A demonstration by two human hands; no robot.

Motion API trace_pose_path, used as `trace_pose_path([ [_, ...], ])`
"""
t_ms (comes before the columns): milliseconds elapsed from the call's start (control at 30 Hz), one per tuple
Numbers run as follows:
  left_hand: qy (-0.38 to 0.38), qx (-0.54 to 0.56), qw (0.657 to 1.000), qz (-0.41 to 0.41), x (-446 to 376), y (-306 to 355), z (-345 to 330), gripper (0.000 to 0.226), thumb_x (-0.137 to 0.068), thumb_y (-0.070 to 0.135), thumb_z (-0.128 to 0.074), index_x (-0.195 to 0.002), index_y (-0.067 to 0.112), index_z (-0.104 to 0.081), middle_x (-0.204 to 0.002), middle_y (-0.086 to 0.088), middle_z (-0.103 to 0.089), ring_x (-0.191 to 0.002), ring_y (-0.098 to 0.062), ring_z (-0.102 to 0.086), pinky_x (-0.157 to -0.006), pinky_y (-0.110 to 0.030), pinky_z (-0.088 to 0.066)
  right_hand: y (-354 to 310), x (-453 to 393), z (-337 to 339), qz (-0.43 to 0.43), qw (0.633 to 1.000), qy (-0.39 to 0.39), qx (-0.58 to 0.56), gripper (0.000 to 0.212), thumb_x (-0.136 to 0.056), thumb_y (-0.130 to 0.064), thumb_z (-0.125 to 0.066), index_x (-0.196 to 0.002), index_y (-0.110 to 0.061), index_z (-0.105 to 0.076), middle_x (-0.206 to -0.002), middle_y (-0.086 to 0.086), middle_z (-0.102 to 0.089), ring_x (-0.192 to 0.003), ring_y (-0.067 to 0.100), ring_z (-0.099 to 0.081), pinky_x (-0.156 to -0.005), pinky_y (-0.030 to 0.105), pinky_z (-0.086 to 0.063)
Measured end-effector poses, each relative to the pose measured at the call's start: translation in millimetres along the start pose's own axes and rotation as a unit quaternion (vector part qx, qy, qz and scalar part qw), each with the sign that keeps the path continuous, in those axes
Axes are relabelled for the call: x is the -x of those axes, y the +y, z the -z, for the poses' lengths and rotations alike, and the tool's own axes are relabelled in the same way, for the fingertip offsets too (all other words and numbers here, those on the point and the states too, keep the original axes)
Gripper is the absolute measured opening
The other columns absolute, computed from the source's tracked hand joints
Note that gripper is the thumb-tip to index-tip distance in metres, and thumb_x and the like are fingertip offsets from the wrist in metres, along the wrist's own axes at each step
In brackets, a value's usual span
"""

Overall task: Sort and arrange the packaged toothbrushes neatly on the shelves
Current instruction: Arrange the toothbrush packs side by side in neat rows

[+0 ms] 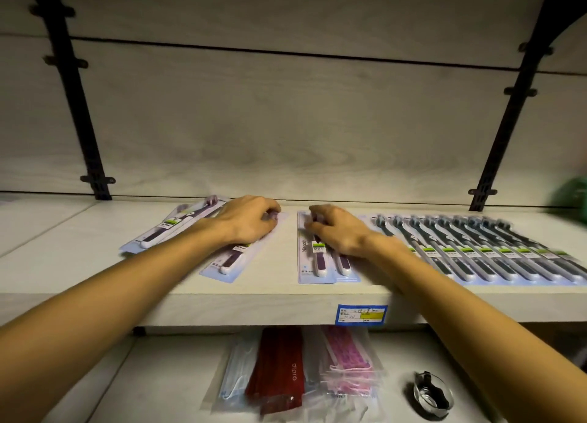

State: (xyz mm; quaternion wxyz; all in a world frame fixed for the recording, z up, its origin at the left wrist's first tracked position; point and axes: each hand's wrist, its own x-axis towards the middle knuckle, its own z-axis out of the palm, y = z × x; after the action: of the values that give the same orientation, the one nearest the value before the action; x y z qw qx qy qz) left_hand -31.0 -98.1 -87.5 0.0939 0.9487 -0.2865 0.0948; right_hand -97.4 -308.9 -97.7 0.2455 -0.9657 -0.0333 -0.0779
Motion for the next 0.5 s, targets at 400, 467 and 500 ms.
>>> trace_pose_path([
  [400,0.124,0.149,0.972,0.133,-19,61,-20,0.026,-0.086,0.03,-0.064,-0.111,0.024,-0.071,-0.114,-0.001,-0.072,-0.113,-0.028,-0.063,-0.091,-0.036,-0.052,8,1,-10,-0.027,0.995,0.051,-0.078,0.049,-0.105,-0.035,-0.037,-0.15,-0.015,-0.04,-0.154,0.006,-0.042,-0.142,0.023,-0.038,-0.119,0.035,-0.027],
  [467,0.122,0.159,0.969,0.145,-22,69,-22,0.027,-0.085,0.032,-0.066,-0.111,0.024,-0.071,-0.115,-0.004,-0.072,-0.112,-0.03,-0.063,-0.091,-0.036,-0.052,10,2,-9,-0.025,0.995,0.059,-0.078,0.049,-0.106,-0.033,-0.036,-0.15,-0.014,-0.04,-0.155,0.008,-0.042,-0.143,0.023,-0.038,-0.119,0.034,-0.026],
  [500,0.119,0.172,0.966,0.15,-23,70,-23,0.028,-0.085,0.032,-0.067,-0.111,0.023,-0.071,-0.113,-0.005,-0.073,-0.11,-0.03,-0.064,-0.091,-0.036,-0.053,11,2,-9,-0.024,0.994,0.061,-0.082,0.048,-0.106,-0.033,-0.036,-0.15,-0.014,-0.041,-0.154,0.008,-0.042,-0.143,0.023,-0.038,-0.119,0.033,-0.026],
])
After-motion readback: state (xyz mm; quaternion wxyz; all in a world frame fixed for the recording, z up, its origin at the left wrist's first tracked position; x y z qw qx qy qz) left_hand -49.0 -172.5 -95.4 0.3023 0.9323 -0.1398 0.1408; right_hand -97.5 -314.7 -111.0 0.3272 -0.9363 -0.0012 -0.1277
